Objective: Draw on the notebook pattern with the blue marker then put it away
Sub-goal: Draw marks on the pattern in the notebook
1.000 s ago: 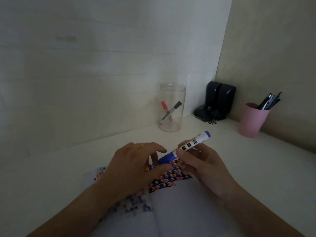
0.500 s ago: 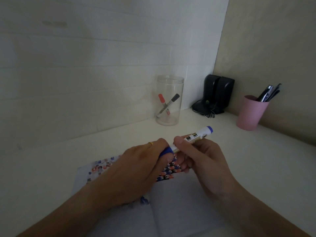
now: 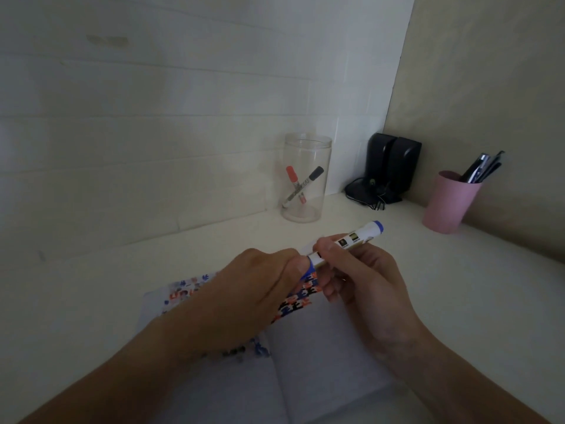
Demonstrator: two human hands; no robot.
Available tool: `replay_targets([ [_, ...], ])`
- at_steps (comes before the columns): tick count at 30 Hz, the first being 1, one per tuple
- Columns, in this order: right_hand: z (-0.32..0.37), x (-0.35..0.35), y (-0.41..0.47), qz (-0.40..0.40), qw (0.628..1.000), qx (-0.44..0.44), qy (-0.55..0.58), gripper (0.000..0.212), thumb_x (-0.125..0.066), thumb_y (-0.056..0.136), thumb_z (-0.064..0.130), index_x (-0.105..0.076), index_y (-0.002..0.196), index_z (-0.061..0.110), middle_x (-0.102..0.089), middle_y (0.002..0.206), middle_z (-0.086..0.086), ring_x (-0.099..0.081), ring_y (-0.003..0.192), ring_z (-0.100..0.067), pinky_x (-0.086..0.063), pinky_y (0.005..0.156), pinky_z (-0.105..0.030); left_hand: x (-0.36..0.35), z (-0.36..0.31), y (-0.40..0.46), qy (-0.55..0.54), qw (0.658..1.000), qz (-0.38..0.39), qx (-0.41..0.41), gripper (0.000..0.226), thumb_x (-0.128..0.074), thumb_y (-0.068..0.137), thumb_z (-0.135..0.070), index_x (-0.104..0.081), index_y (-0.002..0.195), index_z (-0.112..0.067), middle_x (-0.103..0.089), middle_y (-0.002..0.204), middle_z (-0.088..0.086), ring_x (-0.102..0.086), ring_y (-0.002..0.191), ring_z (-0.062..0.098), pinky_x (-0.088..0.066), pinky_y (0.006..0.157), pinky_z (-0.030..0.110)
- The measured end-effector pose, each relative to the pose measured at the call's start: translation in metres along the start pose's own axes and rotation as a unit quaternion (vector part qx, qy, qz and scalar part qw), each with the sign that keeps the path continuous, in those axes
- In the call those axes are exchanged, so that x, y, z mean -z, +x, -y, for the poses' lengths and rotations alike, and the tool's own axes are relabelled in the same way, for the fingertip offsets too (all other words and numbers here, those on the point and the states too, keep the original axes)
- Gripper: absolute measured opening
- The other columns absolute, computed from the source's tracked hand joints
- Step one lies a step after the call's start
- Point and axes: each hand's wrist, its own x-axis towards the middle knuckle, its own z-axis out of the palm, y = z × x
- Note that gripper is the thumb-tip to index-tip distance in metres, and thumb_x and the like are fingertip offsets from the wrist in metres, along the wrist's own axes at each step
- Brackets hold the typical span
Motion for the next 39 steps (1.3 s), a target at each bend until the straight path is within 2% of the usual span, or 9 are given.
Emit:
replay_targets([
  [3, -0.003, 0.006, 0.004, -0.069, 0.997, -0.022, -0.007, 0.029, -0.069, 0.088, 0.020, -0.068, 0.070, -0.003, -0.058, 0.051, -0.008, -0.048, 0.044, -0.015, -0.041, 0.045, -0.024, 0.000, 0.005, -0.002, 0.064, 0.997, 0.038, 0.017, 0.030, -0.029, 0.096, -0.036, -0.049, 0.086, -0.016, -0.059, 0.060, 0.002, -0.051, 0.040, 0.016, -0.038, 0.039, 0.026],
  [5, 0.001, 0.019, 0.005, -0.113, 0.993, -0.024, -0.009, 0.030, -0.068, 0.090, 0.023, -0.069, 0.076, -0.004, -0.058, 0.051, -0.005, -0.047, 0.045, -0.014, -0.041, 0.046, -0.025, 0.004, 0.011, -0.005, 0.150, 0.988, 0.022, 0.006, 0.020, -0.053, 0.091, -0.036, -0.044, 0.086, -0.020, -0.058, 0.058, -0.002, -0.050, 0.037, 0.012, -0.039, 0.038, 0.022],
  [7, 0.003, 0.028, 0.004, -0.109, 0.994, -0.021, -0.004, 0.035, -0.067, 0.090, 0.024, -0.069, 0.084, -0.011, -0.061, 0.056, -0.007, -0.051, 0.049, -0.014, -0.045, 0.047, -0.024, 0.006, 0.016, -0.013, 0.184, 0.983, -0.009, -0.001, 0.031, -0.070, 0.081, -0.031, -0.041, 0.089, -0.022, -0.059, 0.061, -0.004, -0.049, 0.040, 0.009, -0.038, 0.041, 0.018],
  [9, 0.001, 0.029, 0.004, -0.091, 0.995, -0.030, 0.001, 0.037, -0.068, 0.086, 0.024, -0.068, 0.090, -0.013, -0.065, 0.061, -0.009, -0.057, 0.052, -0.015, -0.049, 0.049, -0.023, 0.009, 0.018, -0.016, 0.151, 0.988, -0.008, 0.034, 0.017, -0.052, 0.092, -0.039, -0.045, 0.100, -0.026, -0.061, 0.077, -0.008, -0.051, 0.056, 0.006, -0.038, 0.056, 0.013],
  [11, 0.000, 0.027, 0.005, -0.073, 0.997, -0.040, 0.000, 0.038, -0.071, 0.078, 0.027, -0.071, 0.094, -0.007, -0.068, 0.062, -0.010, -0.061, 0.054, -0.016, -0.052, 0.050, -0.023, 0.006, 0.021, -0.016, 0.100, 0.992, -0.022, 0.072, 0.029, -0.032, 0.098, -0.051, -0.049, 0.113, -0.032, -0.056, 0.096, -0.016, -0.052, 0.079, 0.004, -0.037, 0.070, 0.011],
  [13, 0.002, 0.027, 0.006, -0.062, 0.997, -0.054, -0.007, 0.038, -0.072, 0.074, 0.027, -0.074, 0.097, -0.002, -0.070, 0.065, -0.013, -0.065, 0.057, -0.018, -0.054, 0.051, -0.024, 0.001, 0.024, -0.014, 0.097, 0.993, 0.006, 0.065, 0.032, -0.033, 0.100, -0.052, -0.050, 0.120, -0.035, -0.056, 0.105, -0.019, -0.051, 0.089, 0.001, -0.037, 0.077, 0.011],
  [17, 0.003, 0.034, 0.004, -0.034, 0.994, -0.065, -0.079, 0.006, -0.071, 0.084, 0.009, -0.075, 0.084, 0.005, -0.071, 0.065, -0.012, -0.066, 0.058, -0.021, -0.055, 0.053, -0.028, -0.002, 0.030, -0.017, 0.059, 0.994, 0.065, 0.061, 0.028, -0.044, 0.096, -0.053, -0.053, 0.119, -0.040, -0.062, 0.106, -0.018, -0.053, 0.094, -0.001, -0.046, 0.082, 0.024],
  [23, -0.015, 0.037, 0.005, -0.021, 0.974, -0.068, -0.216, 0.001, -0.076, 0.080, 0.005, -0.076, 0.079, 0.004, -0.072, 0.065, -0.018, -0.065, 0.054, -0.024, -0.058, 0.054, -0.031, -0.007, 0.041, -0.022, 0.012, 0.995, 0.070, 0.063, 0.030, -0.054, 0.091, -0.051, -0.062, 0.117, -0.039, -0.058, 0.106, -0.028, -0.052, 0.102, -0.006, -0.046, 0.087, 0.022],
  [39, -0.027, 0.041, 0.003, -0.025, 0.951, -0.028, -0.308, 0.006, -0.077, 0.078, 0.012, -0.075, 0.076, 0.006, -0.072, 0.058, -0.011, -0.067, 0.050, -0.029, -0.059, 0.053, -0.038, -0.012, 0.046, -0.021, 0.009, 0.996, 0.068, 0.055, 0.032, -0.054, 0.090, -0.053, -0.063, 0.115, -0.036, -0.064, 0.109, -0.023, -0.054, 0.105, 0.001, -0.048, 0.088, 0.027],
])
